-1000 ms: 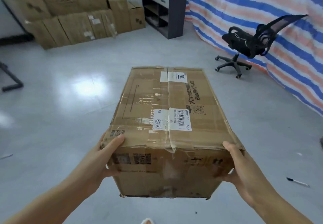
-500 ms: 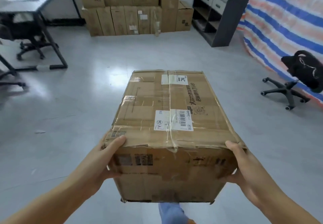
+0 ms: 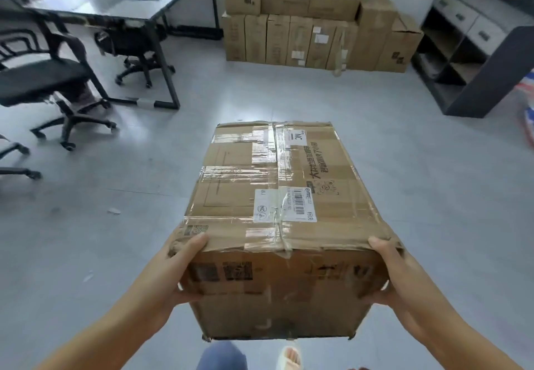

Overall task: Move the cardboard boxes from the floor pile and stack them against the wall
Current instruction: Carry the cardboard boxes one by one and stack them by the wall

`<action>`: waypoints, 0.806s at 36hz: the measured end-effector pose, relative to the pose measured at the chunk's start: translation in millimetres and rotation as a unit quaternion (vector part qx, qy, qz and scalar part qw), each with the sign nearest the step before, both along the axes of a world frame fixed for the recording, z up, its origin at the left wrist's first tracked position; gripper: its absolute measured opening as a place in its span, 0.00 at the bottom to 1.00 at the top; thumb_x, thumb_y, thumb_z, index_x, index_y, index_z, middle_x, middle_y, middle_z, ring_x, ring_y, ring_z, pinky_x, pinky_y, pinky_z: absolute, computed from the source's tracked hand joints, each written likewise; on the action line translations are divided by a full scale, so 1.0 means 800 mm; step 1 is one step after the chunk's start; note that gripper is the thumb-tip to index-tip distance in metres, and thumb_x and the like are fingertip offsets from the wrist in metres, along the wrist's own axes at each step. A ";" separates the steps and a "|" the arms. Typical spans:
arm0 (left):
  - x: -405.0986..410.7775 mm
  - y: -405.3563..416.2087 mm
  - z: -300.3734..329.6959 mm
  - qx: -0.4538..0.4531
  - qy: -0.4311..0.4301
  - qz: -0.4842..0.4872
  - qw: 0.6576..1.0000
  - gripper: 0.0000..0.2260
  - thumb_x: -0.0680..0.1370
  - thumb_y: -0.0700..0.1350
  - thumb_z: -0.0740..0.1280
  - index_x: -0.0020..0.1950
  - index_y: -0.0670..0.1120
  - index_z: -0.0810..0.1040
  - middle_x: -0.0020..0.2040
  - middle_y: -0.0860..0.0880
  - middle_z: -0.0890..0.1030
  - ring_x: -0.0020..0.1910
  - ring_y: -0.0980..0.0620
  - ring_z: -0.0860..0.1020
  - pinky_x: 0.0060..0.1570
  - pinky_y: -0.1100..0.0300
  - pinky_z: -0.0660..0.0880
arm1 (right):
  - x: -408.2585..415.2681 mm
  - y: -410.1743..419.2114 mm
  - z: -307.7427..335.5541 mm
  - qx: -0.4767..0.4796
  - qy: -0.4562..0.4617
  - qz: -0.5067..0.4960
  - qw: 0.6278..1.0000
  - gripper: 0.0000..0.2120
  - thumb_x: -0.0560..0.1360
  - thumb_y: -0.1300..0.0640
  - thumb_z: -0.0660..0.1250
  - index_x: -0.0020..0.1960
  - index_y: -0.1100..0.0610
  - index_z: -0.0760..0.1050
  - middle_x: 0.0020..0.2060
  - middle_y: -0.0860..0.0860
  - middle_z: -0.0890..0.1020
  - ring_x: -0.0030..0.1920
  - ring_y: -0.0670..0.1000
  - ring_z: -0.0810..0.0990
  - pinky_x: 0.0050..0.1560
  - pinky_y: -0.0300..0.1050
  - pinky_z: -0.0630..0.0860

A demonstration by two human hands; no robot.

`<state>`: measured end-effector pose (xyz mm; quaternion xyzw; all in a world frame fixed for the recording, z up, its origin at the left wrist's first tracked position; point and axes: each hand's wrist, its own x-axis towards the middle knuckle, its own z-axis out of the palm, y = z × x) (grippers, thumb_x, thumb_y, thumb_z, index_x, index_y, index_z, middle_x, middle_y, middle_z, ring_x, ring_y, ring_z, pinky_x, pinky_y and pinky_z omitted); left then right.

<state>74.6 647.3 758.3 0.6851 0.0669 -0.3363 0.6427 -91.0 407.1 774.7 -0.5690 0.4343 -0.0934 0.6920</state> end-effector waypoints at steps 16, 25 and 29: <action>0.347 0.004 -0.005 -0.001 0.013 0.032 0.999 0.16 0.76 0.52 0.66 0.64 0.58 0.75 0.57 0.53 0.81 0.57 0.53 0.77 0.46 0.43 0.80 | 0.372 -0.014 -0.011 0.013 0.021 0.017 1.000 0.11 0.80 0.50 0.59 0.59 0.41 0.73 0.47 0.47 0.84 0.49 0.52 0.81 0.45 0.63 0.78; 0.519 -0.005 0.016 0.002 0.002 0.031 1.000 0.13 0.77 0.50 0.65 0.61 0.59 0.76 0.53 0.54 0.83 0.50 0.56 0.80 0.48 0.42 0.79 | 0.544 -0.014 -0.003 0.006 0.022 0.006 1.000 0.08 0.80 0.51 0.59 0.53 0.41 0.75 0.44 0.48 0.84 0.49 0.53 0.81 0.51 0.72 0.75; 0.582 -0.021 0.015 0.014 0.003 0.032 0.999 0.14 0.78 0.50 0.65 0.64 0.56 0.74 0.52 0.55 0.81 0.50 0.56 0.78 0.43 0.47 0.79 | 0.607 -0.030 -0.004 0.001 0.027 0.009 1.000 0.10 0.79 0.50 0.60 0.59 0.44 0.75 0.50 0.50 0.83 0.53 0.56 0.80 0.50 0.73 0.75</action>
